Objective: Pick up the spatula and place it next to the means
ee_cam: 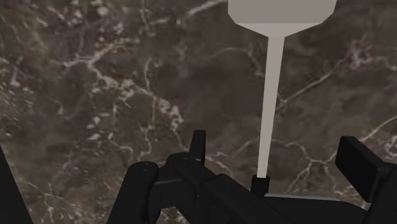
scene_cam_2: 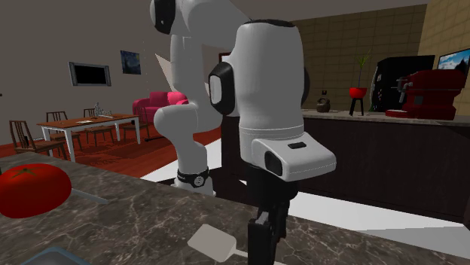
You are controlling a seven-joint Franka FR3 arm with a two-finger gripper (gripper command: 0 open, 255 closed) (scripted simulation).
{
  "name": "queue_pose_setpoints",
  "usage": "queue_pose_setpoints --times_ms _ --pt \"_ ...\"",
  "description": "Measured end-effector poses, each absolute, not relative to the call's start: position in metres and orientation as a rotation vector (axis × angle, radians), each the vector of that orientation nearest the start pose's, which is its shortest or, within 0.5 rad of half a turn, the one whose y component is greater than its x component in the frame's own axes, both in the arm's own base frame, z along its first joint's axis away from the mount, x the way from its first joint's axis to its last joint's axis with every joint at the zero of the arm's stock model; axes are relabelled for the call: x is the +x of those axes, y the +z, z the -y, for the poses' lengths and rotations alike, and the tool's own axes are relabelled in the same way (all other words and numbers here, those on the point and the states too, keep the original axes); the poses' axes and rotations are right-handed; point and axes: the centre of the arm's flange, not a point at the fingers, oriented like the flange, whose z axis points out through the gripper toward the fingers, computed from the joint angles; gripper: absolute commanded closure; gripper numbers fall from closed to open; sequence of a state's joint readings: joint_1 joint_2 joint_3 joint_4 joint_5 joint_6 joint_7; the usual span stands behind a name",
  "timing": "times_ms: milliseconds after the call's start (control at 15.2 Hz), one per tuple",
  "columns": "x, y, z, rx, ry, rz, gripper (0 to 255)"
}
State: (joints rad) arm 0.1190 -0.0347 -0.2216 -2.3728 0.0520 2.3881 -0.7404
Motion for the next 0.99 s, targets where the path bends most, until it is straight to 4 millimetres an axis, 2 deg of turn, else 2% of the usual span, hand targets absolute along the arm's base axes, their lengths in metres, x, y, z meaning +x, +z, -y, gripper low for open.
queue_pose_setpoints --times_ms 330,396,990 --pt "0.4960 0.3386 0.0511 -2.980 -0.098 0.923 0" --pt "0.4960 0.3385 0.0511 -2.980 -0.099 0.923 255" --pt "0.4961 0.3385 0.0511 -2.980 -0.099 0.923 255"
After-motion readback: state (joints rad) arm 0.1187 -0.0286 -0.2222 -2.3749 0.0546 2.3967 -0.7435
